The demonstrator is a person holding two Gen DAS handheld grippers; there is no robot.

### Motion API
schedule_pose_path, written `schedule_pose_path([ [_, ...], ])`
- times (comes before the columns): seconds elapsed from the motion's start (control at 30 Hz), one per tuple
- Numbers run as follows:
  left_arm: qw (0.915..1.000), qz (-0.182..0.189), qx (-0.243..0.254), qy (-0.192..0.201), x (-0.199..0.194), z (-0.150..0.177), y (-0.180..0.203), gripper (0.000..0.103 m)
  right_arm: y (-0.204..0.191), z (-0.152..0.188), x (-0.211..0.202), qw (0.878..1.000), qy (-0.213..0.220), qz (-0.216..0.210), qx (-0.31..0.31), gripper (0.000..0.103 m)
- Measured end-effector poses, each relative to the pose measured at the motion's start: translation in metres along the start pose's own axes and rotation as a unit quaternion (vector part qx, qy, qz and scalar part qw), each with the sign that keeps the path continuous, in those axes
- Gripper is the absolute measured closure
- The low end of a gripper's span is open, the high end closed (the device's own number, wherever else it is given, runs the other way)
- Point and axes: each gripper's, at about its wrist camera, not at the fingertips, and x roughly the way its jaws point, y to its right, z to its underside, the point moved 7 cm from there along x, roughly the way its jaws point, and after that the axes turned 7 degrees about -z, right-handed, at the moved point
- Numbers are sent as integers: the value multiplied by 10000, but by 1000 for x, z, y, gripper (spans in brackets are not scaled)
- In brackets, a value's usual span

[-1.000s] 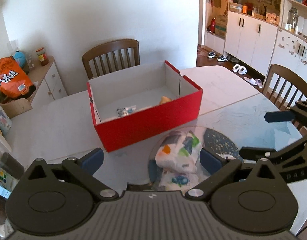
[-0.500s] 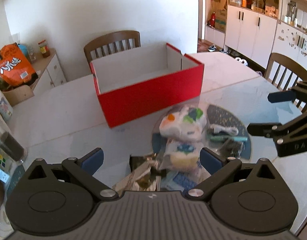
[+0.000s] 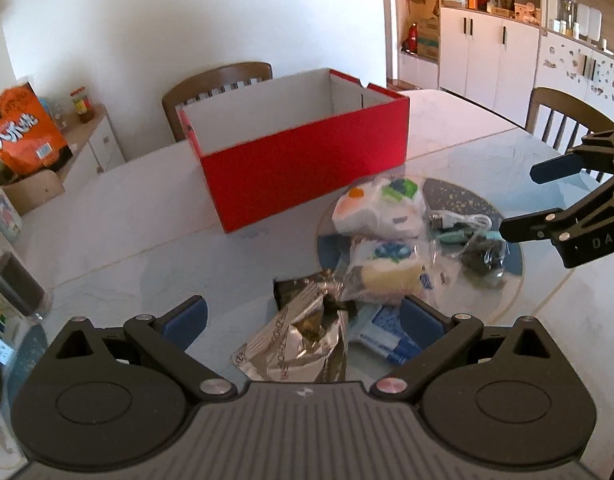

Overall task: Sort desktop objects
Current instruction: 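Withdraw both tools from the red box back toward the snack pile, then grasp the silver foil bag with left tool while right tool grasps the dark seaweed bag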

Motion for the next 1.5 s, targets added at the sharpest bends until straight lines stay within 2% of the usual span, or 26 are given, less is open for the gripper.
schedule_pose_path([
  [0.57,9984,432,328,-139,40,34,-1,0,-2,22,37,9992,-379,52,92,20],
  [1.1,9984,485,235,-152,56,49,1,2,0,37,61,9978,-622,142,196,26],
  [1.3,9986,463,177,-182,60,53,-1,17,2,38,66,9974,-645,178,263,33],
  [1.37,9985,469,182,-200,60,54,-1,27,3,39,68,9973,-658,198,274,34],
  [1.5,9986,464,142,-228,61,56,-1,32,4,41,69,9969,-706,206,286,40],
])
